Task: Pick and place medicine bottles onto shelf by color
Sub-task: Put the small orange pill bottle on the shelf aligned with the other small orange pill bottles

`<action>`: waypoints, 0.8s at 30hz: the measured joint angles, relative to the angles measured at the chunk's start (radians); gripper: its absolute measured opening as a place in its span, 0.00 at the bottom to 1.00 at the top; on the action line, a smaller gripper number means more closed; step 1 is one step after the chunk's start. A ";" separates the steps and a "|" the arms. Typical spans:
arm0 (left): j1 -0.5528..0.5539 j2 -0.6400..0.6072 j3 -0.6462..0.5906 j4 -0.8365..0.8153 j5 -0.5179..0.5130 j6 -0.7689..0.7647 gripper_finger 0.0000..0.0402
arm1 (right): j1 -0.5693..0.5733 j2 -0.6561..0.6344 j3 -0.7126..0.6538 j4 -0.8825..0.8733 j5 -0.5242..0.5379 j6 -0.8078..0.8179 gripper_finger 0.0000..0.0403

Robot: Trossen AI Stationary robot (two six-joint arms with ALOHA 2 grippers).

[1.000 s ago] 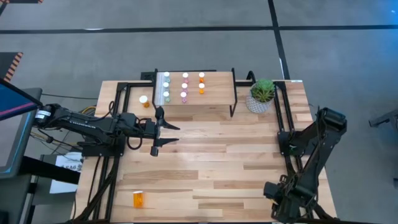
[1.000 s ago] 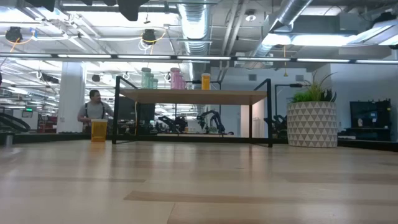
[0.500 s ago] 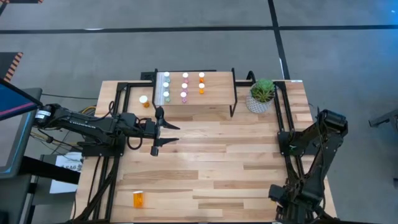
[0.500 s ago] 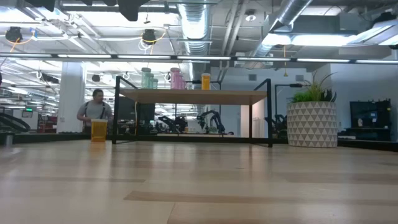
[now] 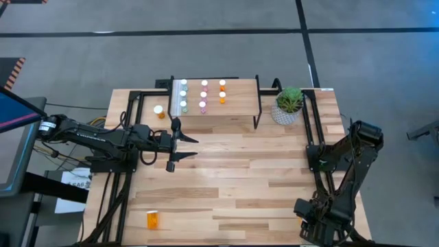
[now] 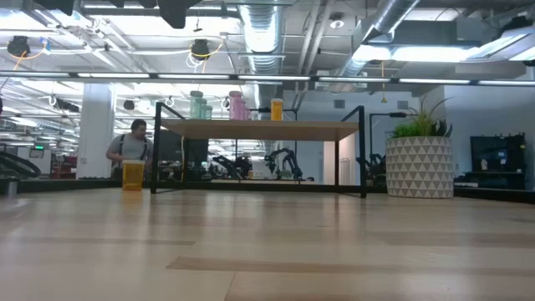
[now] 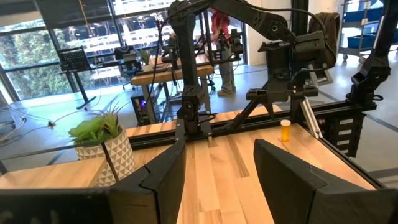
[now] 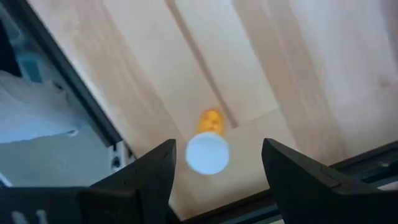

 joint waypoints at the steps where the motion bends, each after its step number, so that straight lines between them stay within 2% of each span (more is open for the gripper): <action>1: 0.000 0.000 0.000 0.000 0.000 0.000 0.44 | 0.000 0.000 0.000 -0.006 0.001 0.000 0.65; 11: 0.000 0.000 0.000 -0.001 0.000 0.000 0.44 | 0.000 0.063 0.000 0.034 -0.010 -0.009 0.65; 24: 0.000 0.000 0.000 0.000 -0.001 -0.001 0.44 | 0.002 0.065 0.000 0.042 -0.047 0.001 0.62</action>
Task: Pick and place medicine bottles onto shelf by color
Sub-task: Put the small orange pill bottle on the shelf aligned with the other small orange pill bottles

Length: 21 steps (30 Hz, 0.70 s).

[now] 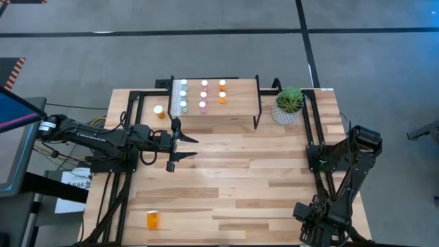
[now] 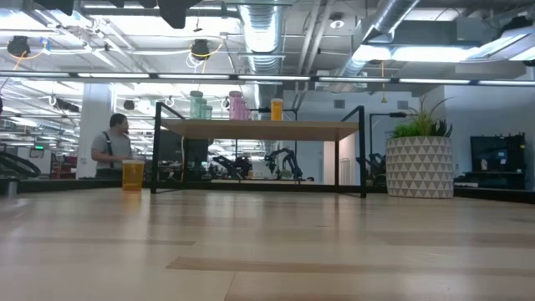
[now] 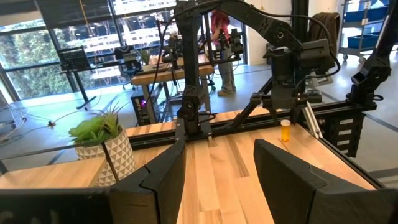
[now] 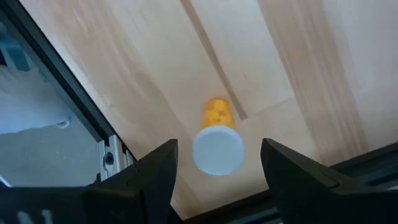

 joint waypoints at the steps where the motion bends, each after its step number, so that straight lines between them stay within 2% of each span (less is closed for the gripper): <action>1: 0.000 0.000 0.000 0.000 0.000 0.000 0.44 | 0.000 0.000 0.000 0.002 -0.003 0.000 0.61; 14: 0.000 0.000 0.000 0.000 0.000 -0.006 0.44 | -0.008 0.000 0.000 0.017 -0.006 -0.003 0.39; 21: 0.000 0.000 0.000 0.000 0.000 -0.005 0.44 | -0.029 -0.002 0.000 0.017 -0.031 -0.003 0.33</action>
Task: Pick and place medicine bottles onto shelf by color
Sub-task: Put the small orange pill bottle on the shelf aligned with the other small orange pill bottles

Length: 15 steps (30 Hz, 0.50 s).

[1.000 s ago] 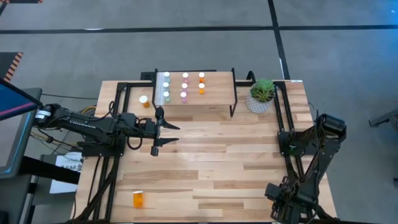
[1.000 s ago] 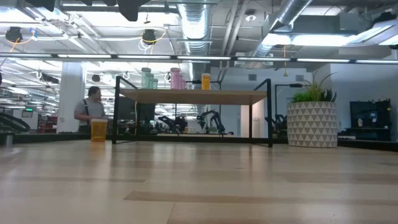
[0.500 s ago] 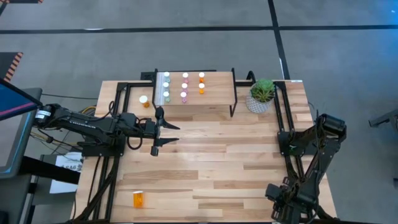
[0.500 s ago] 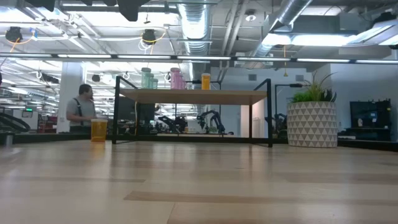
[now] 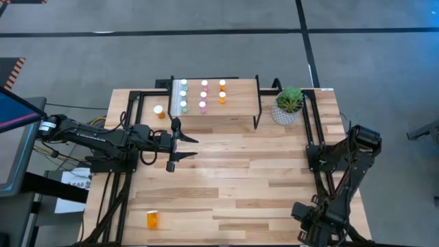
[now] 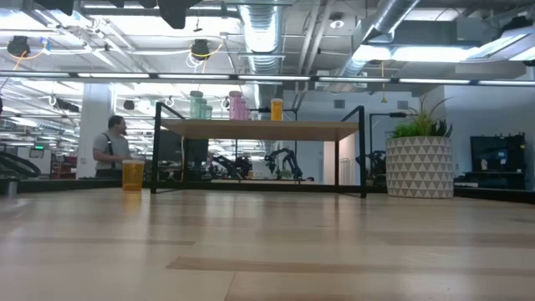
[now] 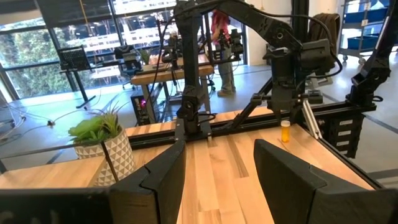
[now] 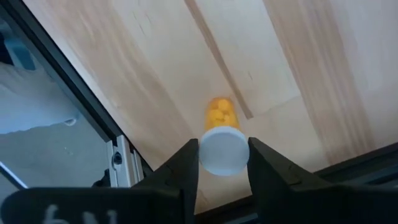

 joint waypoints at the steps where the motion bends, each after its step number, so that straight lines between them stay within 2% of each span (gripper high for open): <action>1: 0.000 0.000 0.000 0.000 0.000 0.000 0.44 | -0.004 0.000 0.000 0.000 -0.002 -0.001 0.33; 9: 0.000 0.000 0.001 -0.068 -0.014 0.016 0.44 | -0.107 -0.025 0.000 -0.017 -0.002 -0.188 0.34; 15: 0.000 -0.052 0.002 -0.158 -0.096 0.021 0.44 | -0.292 -0.105 0.000 -0.064 -0.002 -0.396 0.33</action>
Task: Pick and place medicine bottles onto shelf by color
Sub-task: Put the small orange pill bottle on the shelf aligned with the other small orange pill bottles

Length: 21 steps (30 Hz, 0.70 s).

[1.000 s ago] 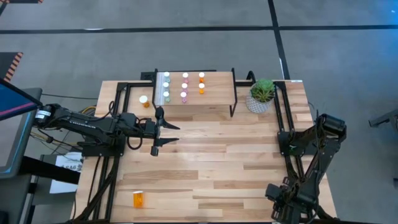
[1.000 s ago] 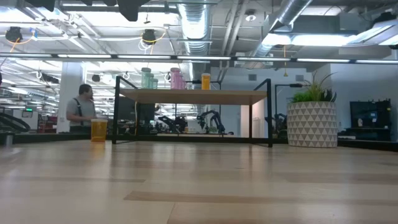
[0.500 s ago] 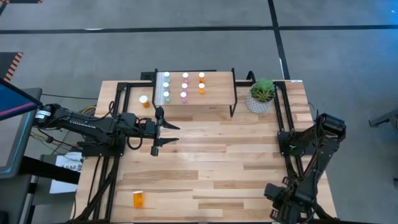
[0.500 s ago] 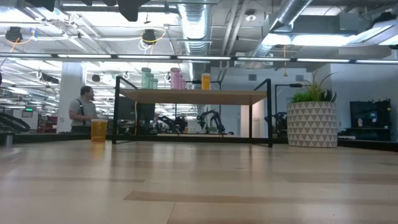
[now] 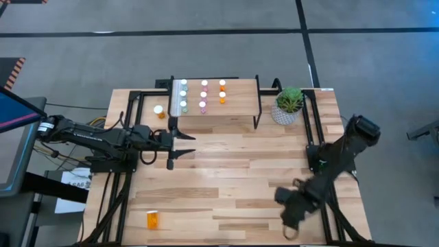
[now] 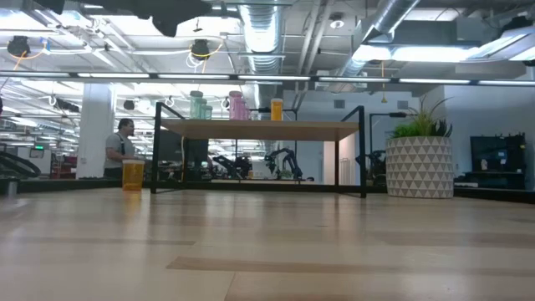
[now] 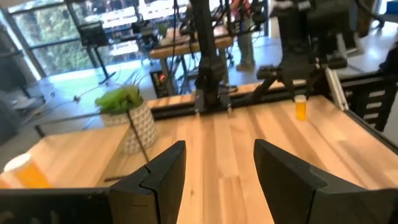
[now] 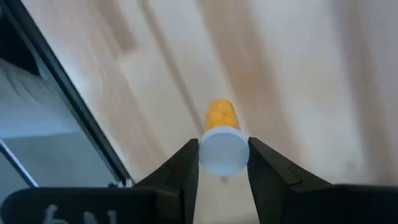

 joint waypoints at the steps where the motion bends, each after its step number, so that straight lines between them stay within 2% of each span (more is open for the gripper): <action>1: 0.000 -0.015 0.000 -0.025 -0.005 -0.004 0.44 | -0.043 -0.017 0.000 -0.006 0.000 -0.035 0.33; 11: 0.000 -0.178 0.000 -0.207 -0.115 -0.023 0.44 | -0.497 -0.145 0.017 0.071 0.003 -0.526 0.33; 17: 0.000 -0.229 -0.001 -0.295 -0.168 -0.045 0.44 | -0.746 -0.118 0.179 0.090 0.009 -0.866 0.33; 21: 0.000 -0.231 -0.001 -0.325 -0.184 -0.064 0.44 | -0.891 -0.068 0.308 0.094 0.013 -0.982 0.33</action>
